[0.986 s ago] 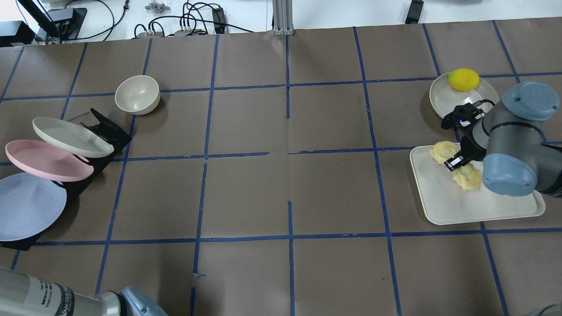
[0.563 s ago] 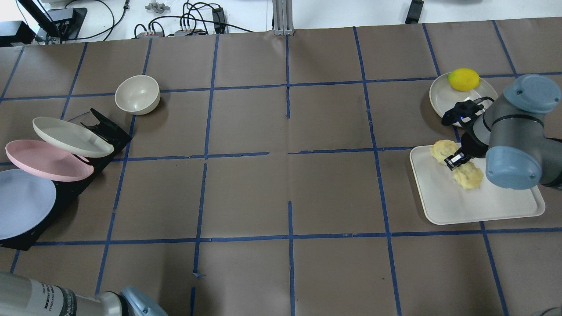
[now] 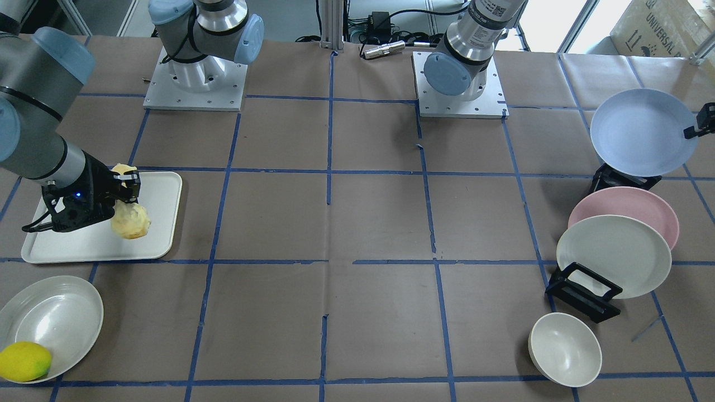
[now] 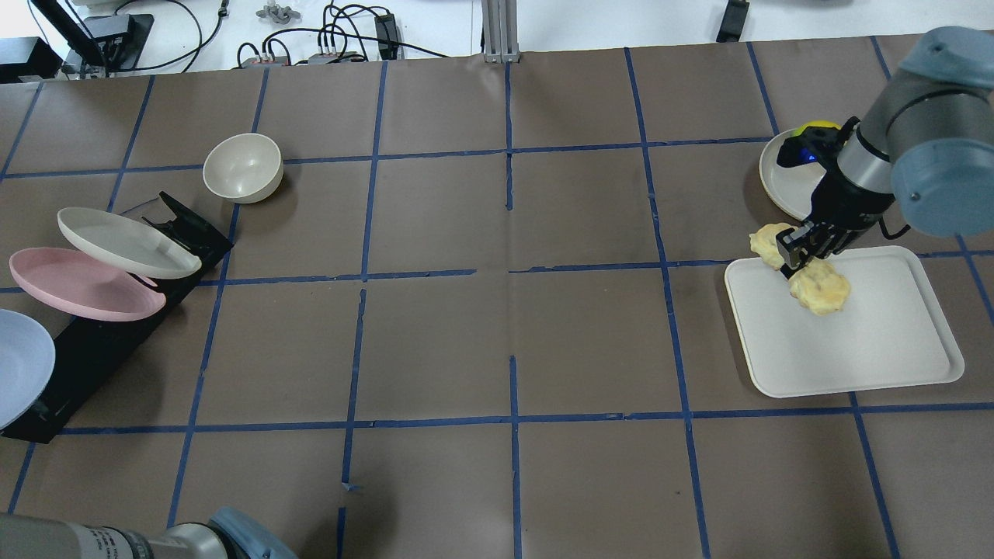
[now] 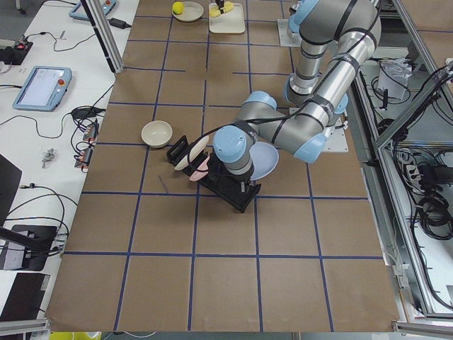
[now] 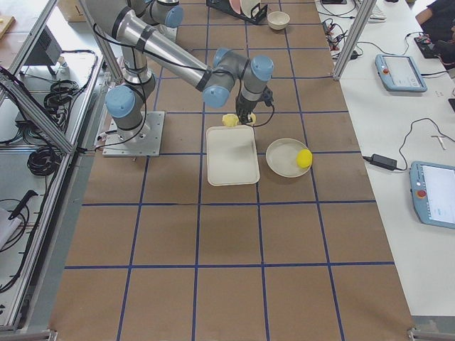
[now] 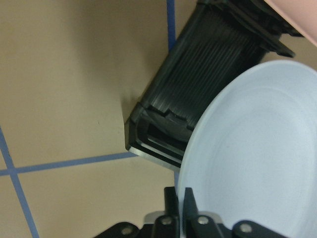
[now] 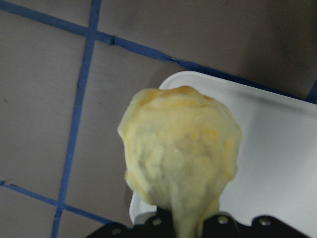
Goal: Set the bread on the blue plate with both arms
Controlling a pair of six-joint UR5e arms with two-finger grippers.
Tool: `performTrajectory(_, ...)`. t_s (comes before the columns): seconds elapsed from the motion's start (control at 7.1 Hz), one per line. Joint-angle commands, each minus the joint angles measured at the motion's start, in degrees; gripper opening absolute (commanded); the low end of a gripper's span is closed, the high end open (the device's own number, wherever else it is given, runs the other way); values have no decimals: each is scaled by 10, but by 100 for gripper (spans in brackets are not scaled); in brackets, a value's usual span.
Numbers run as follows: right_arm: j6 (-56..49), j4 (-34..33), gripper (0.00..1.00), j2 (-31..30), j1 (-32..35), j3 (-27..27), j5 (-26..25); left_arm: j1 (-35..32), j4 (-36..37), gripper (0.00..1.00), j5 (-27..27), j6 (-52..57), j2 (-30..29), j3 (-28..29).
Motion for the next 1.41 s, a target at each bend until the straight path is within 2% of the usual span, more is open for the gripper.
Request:
performTrajectory(0.0, 99, 71, 8, -45, 90, -50, 10, -43, -87, 13, -9, -105, 76, -9)
performTrajectory(0.28, 205, 179, 8, -36, 149, -152, 29, -170, -78, 13, -31, -185, 72, 5)
performTrajectory(0.42, 206, 195, 8, -25, 159, -168, 32, -228, -70, 13, -93, -254, 61, -7)
performTrajectory(0.7, 208, 197, 9, -24, 159, -168, 27, -347, -6, 13, -158, -375, 7, -9)
performTrajectory(0.85, 205, 196, 9, -21, 159, -172, 19, -394, 21, 13, -227, -400, -3, -12)
performTrajectory(0.99, 201, 192, 9, -26, 156, -174, -1, -432, 65, 13, -236, -447, -19, -27)
performTrajectory(1.27, 198, 135, 8, -19, 148, -159, -3, -501, 215, 13, -236, -493, -60, -78)
